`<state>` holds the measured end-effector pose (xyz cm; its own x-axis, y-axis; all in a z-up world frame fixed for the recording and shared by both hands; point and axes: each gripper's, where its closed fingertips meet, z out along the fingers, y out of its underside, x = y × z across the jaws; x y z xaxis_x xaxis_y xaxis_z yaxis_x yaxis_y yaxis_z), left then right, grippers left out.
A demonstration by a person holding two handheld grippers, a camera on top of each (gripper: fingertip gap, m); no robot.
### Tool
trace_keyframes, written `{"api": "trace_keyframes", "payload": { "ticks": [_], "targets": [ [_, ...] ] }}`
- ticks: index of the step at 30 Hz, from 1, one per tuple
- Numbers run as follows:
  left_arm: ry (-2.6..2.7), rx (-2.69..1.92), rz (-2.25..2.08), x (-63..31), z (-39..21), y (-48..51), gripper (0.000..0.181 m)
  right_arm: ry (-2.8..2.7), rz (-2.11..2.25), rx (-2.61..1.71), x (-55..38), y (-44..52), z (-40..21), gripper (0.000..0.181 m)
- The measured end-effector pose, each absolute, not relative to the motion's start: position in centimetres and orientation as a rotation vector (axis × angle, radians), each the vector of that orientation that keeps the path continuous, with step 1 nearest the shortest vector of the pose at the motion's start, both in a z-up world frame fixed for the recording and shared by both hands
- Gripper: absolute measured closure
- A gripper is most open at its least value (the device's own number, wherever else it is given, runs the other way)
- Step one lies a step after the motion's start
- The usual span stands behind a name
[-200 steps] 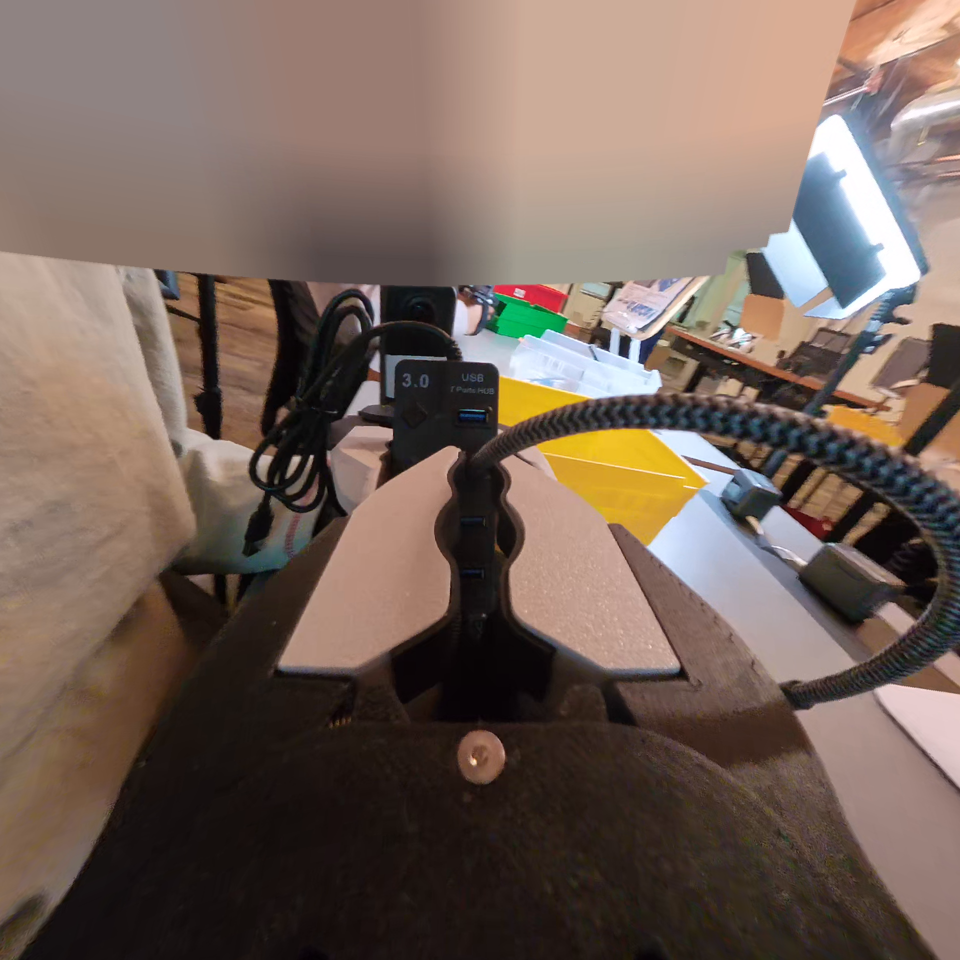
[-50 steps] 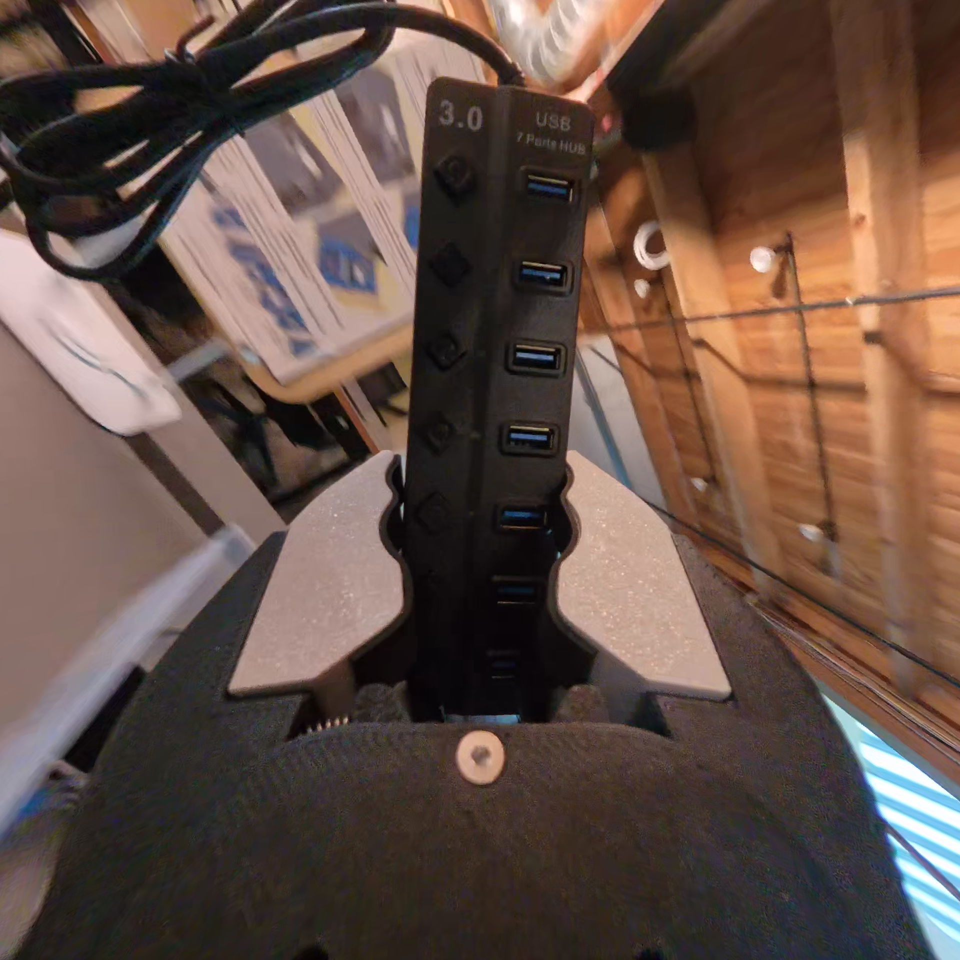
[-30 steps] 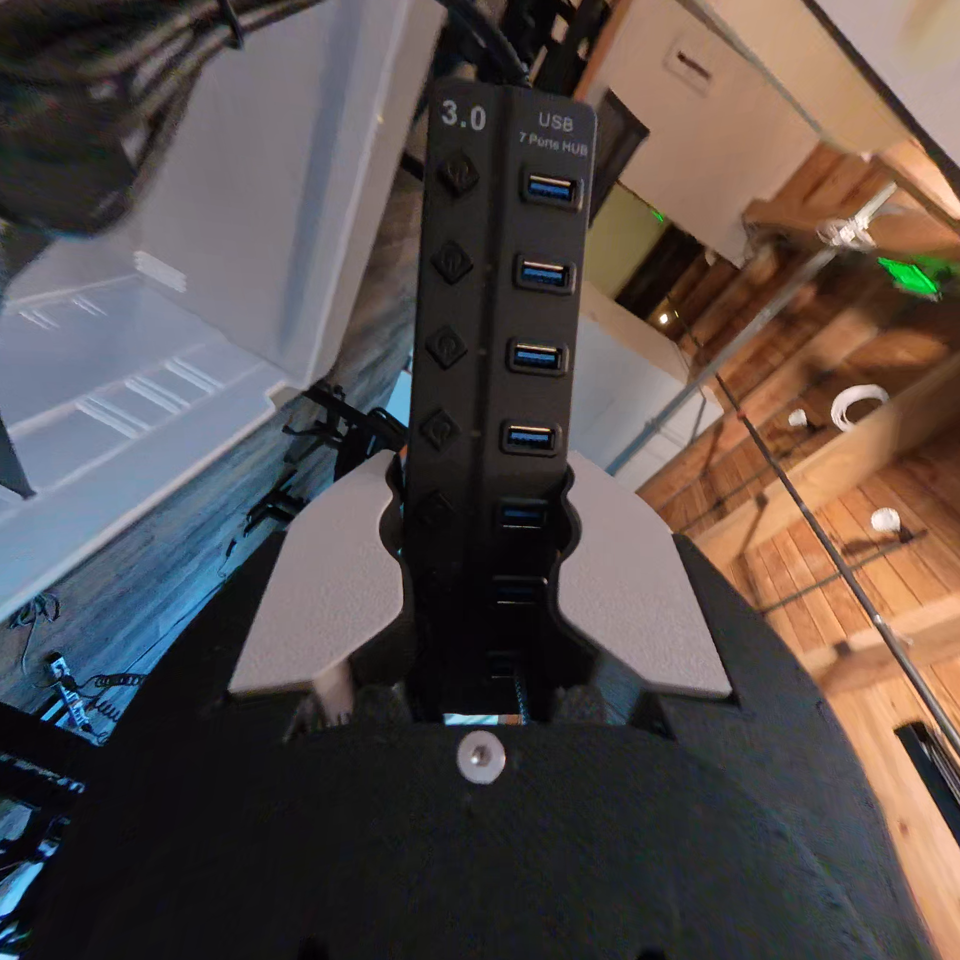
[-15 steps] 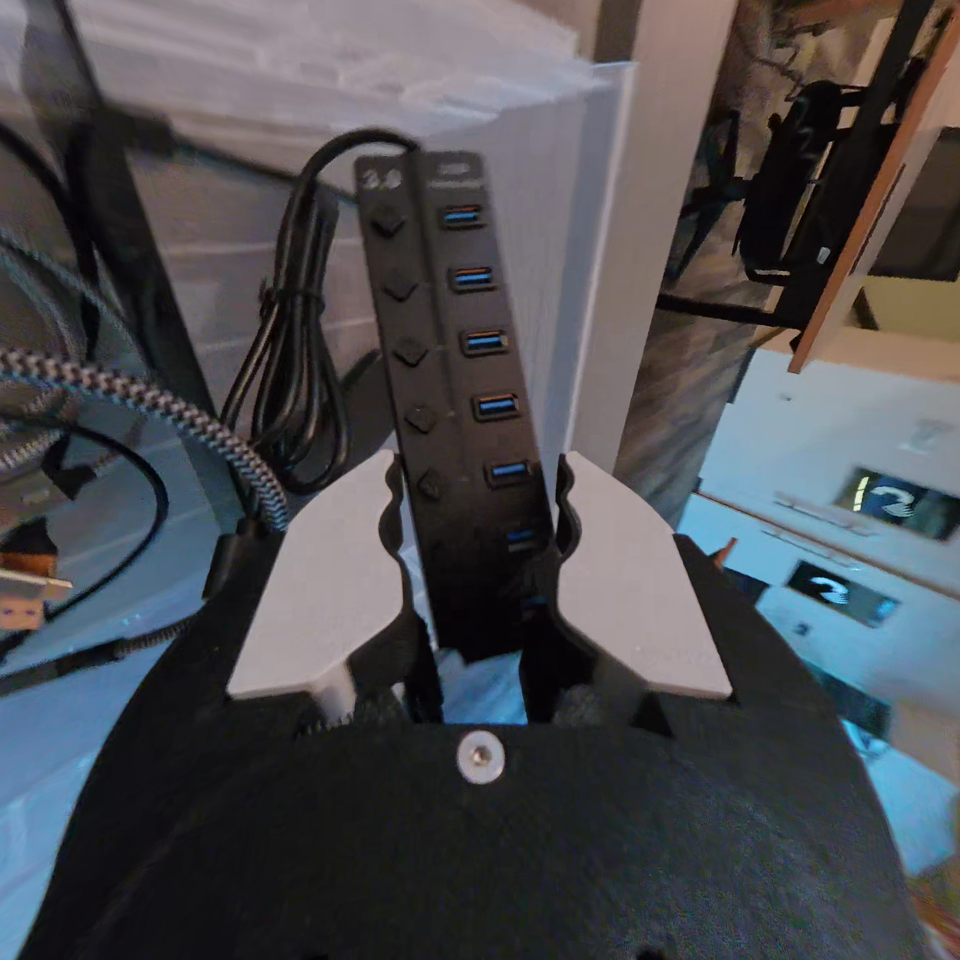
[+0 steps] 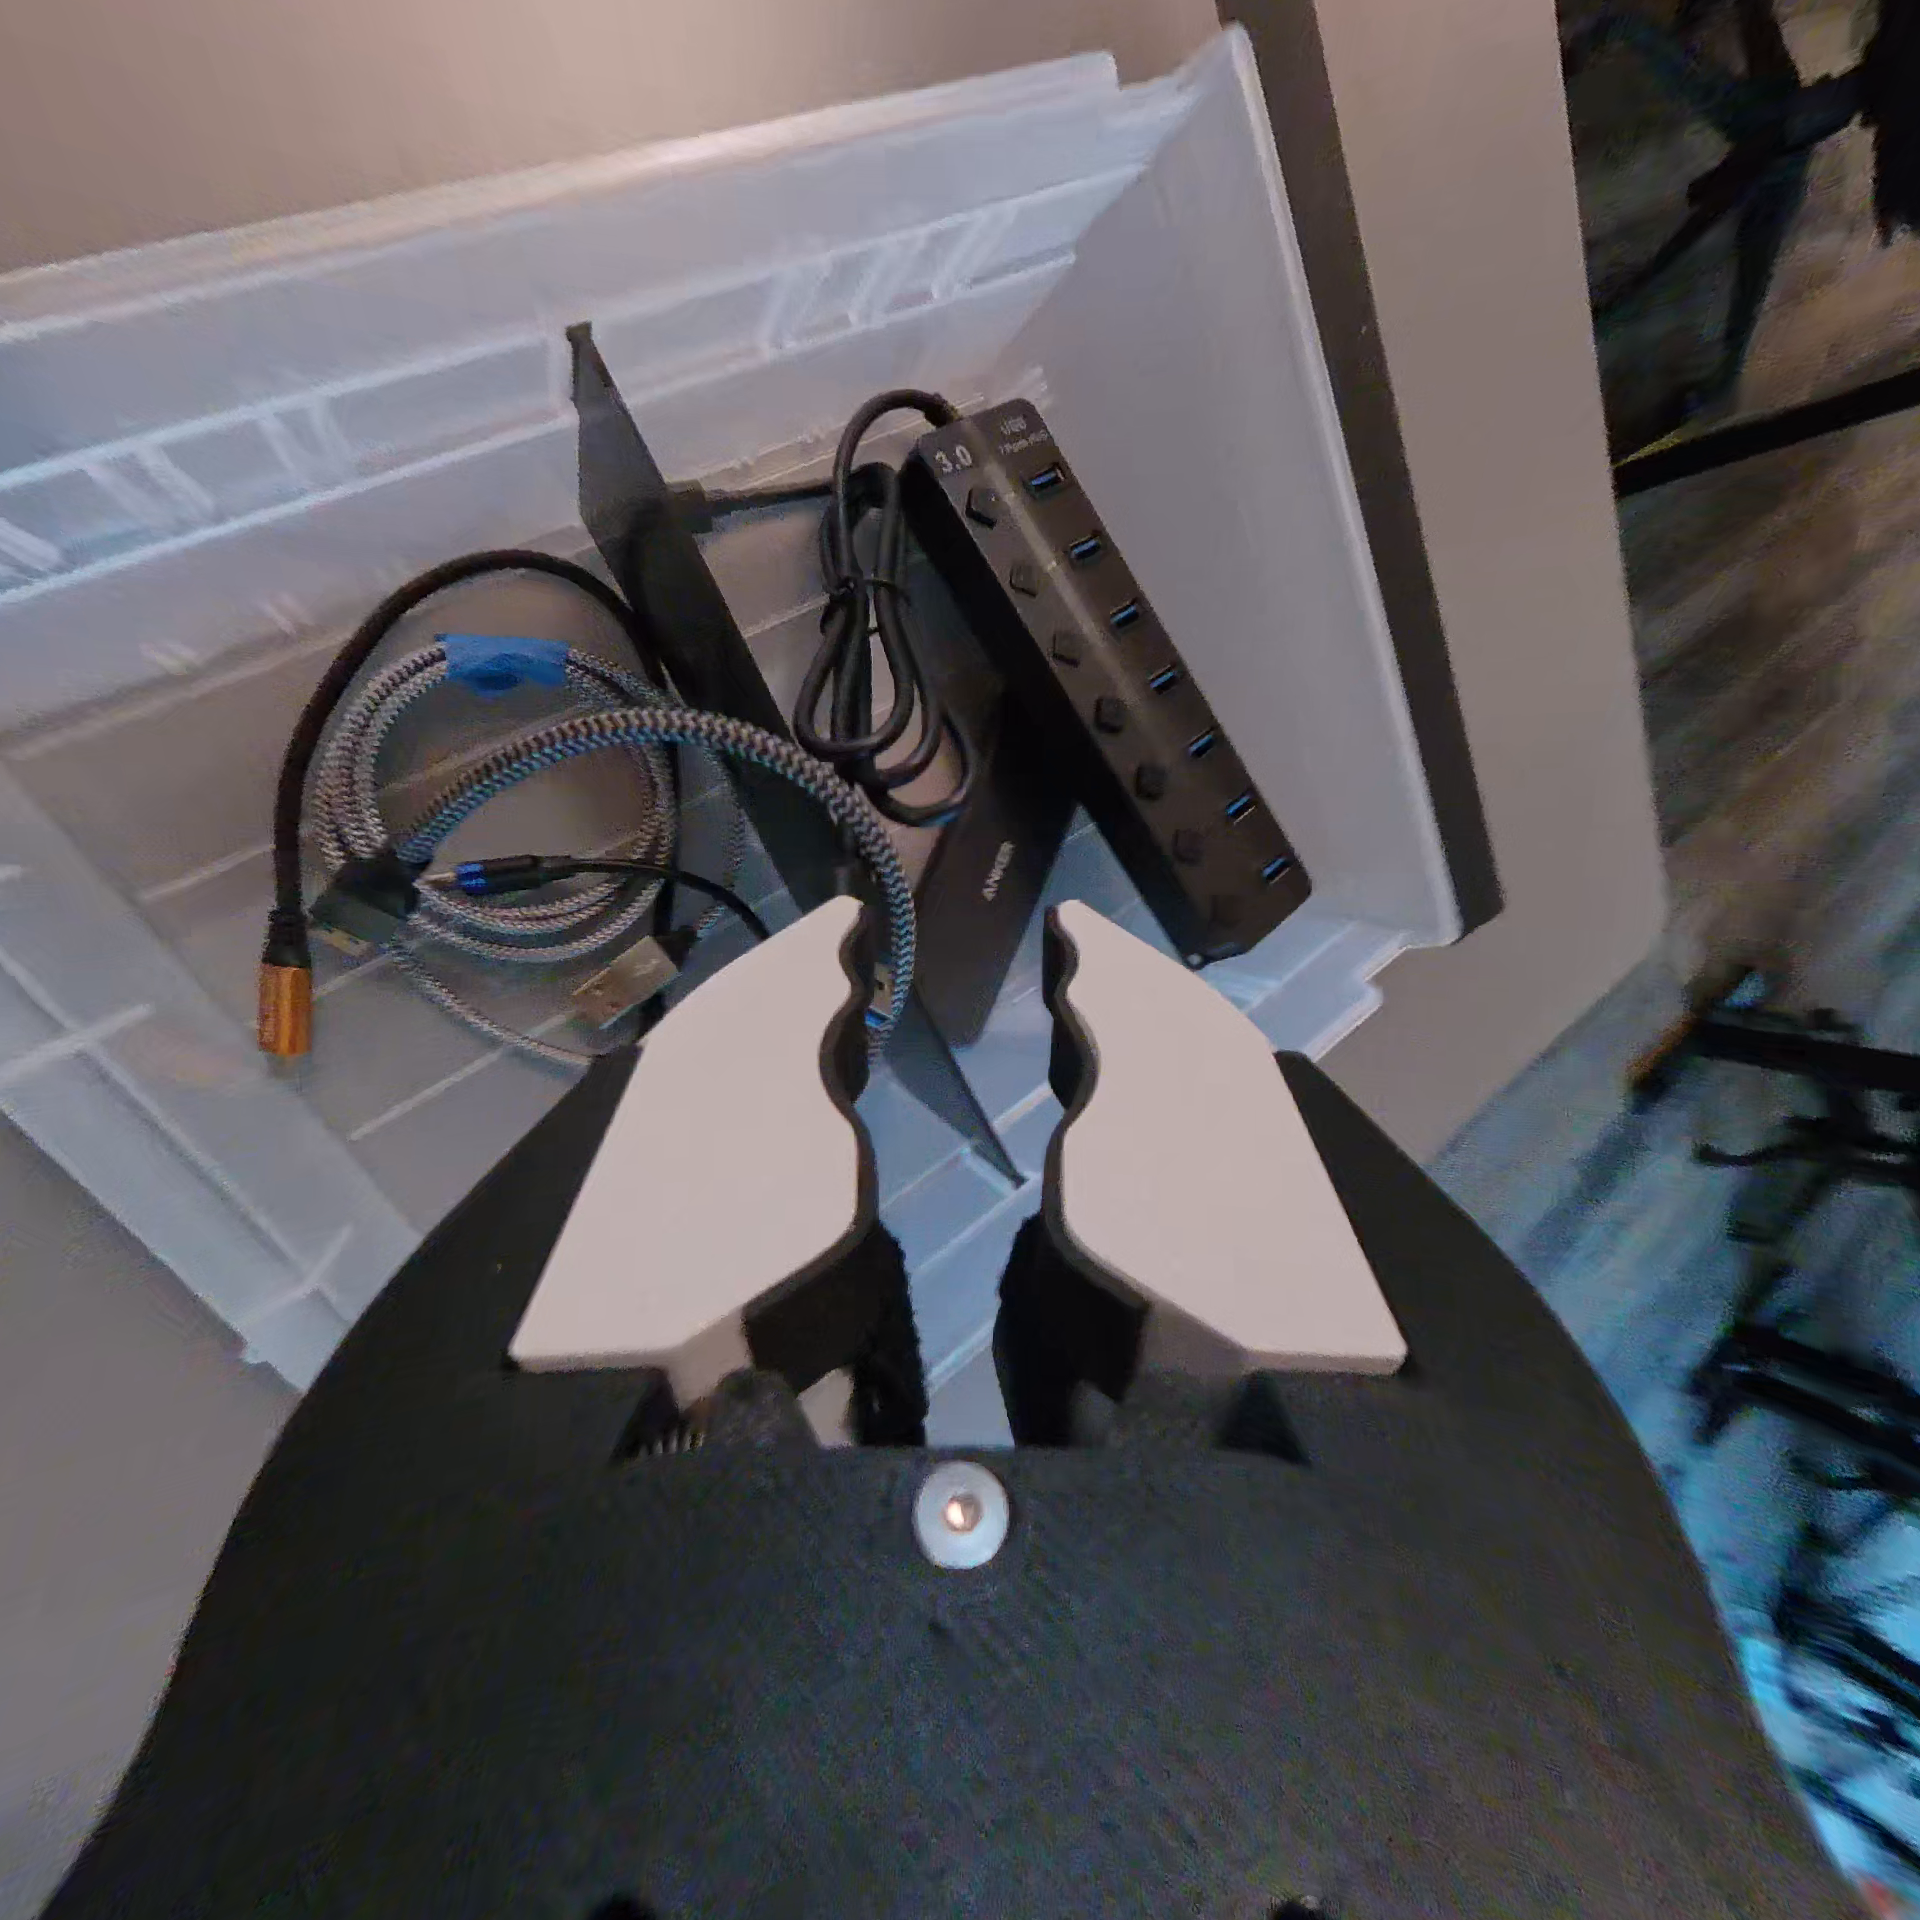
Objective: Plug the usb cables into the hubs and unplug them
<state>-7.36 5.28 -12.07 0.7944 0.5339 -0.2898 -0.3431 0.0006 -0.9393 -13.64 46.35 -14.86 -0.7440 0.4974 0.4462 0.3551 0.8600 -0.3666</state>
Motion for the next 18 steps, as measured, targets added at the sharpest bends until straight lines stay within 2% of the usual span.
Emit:
{"api": "trace_keyframes", "payload": {
  "ticks": [2, 7, 9, 14, 18],
  "targets": [
    [-0.163, -1.415, 0.696, -7.3, -12.1, 5.3, 0.118, -2.526, 0.494, -0.743, -13.1, 46.4, -15.5, 0.150],
    [-0.154, -1.426, 0.709, -7.3, -12.3, 5.4, 0.118, -2.644, 0.856, -0.977, -12.3, 45.7, -17.2, 0.114],
    [-0.156, -1.425, 0.707, -7.4, -12.3, 5.4, 0.118, -2.703, 0.881, -0.970, -12.0, 45.7, -18.2, 0.113],
    [-0.162, -1.423, 0.705, -7.5, -12.3, 5.4, 0.118, -2.728, 0.758, -0.831, -12.3, 46.6, -18.5, 0.159],
    [-0.163, -1.422, 0.704, -7.5, -12.3, 5.3, 0.118, -2.682, 0.699, -0.734, -12.5, 47.0, -17.9, 0.175]
  ]
}}
